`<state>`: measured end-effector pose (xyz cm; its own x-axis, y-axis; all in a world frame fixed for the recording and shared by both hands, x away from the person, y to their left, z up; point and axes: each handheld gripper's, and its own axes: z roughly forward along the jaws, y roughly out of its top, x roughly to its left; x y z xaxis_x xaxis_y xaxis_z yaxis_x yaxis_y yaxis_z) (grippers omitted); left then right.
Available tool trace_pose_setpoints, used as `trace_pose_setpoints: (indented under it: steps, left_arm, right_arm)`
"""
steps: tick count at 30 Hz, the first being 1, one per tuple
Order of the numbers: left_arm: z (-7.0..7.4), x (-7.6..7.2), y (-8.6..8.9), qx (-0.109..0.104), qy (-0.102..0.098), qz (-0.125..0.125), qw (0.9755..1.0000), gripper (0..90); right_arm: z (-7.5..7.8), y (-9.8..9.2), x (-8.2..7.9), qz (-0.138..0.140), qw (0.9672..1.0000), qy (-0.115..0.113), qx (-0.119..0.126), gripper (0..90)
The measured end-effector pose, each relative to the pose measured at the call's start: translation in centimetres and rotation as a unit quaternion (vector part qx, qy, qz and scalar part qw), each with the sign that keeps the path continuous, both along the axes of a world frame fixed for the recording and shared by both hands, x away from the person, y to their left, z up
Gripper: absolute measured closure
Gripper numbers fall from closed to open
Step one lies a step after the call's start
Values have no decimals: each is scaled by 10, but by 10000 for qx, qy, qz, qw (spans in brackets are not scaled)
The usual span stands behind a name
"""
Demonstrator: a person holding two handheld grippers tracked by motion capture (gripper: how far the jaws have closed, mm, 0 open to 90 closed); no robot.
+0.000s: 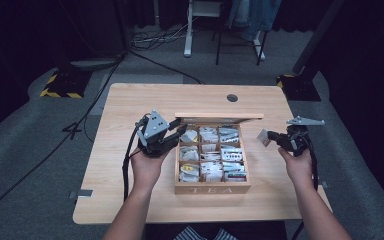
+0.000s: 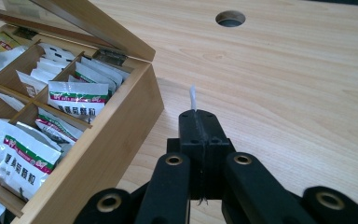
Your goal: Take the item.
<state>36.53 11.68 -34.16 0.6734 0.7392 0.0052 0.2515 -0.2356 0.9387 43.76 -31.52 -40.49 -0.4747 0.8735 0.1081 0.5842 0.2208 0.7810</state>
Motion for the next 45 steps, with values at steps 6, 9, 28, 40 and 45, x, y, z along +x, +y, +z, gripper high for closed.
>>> trace_pose_setpoints:
  steps: [6,9,28,40,45]
  left_arm:
    - [0,0,0,-8,5,-2,10000,699]
    - [0,0,0,-15,6,2,10000,699]
    - [0,0,0,-29,5,4,10000,699]
    - [0,0,0,-11,13,-2,10000,699]
    - [0,0,0,-7,9,1,10000,699]
  right_arm:
    - [-8,1,4,-3,9999,117,16,900]
    - [-12,2,5,-10,9999,161,10,900]
    - [-33,-2,12,-146,9987,475,-115,899]
    - [-38,-8,16,-300,9981,519,-159,844]
    - [-38,-6,14,-579,9953,234,-747,632]
